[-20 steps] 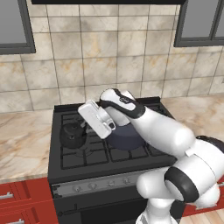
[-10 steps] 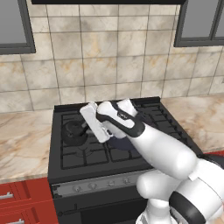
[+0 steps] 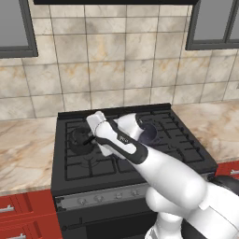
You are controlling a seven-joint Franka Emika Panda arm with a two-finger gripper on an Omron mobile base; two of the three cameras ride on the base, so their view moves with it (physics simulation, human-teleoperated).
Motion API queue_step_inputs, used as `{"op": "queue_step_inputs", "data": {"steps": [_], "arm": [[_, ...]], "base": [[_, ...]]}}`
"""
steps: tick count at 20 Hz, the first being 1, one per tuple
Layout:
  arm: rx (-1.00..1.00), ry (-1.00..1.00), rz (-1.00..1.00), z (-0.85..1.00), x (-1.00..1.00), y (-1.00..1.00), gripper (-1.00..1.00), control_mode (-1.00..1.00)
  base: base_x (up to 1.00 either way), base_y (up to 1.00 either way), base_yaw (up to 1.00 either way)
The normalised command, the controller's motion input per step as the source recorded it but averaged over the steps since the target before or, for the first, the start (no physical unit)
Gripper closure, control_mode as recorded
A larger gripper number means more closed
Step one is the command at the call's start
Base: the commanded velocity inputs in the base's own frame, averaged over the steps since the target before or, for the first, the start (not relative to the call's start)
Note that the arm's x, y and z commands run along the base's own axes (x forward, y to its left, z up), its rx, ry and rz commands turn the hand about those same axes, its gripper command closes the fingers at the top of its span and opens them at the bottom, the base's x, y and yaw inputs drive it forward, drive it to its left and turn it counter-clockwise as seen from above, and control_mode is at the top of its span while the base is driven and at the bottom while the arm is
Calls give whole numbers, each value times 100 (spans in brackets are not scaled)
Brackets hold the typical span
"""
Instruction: Pick the kettle from the counter and place it on a stove burner. Then turn the burner on.
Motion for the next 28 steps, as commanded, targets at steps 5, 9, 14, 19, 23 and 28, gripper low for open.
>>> {"op": "queue_step_inputs", "data": {"steps": [5,9,14,19,23,28], "arm": [[-1,0,-14,-12,17,-1,100,-100],[-1,0,-12,-22,13,0,100,-100],[0,0,-10,-24,4,0,100,-100],[0,0,-9,-18,2,0,100,-100],[0,0,-8,-14,0,-1,100,-100],[0,0,-8,-4,0,-14,100,-100]], "base": [[0,0,0],[0,0,0],[0,0,0],[0,0,0],[0,0,0],[0,0,0]]}}
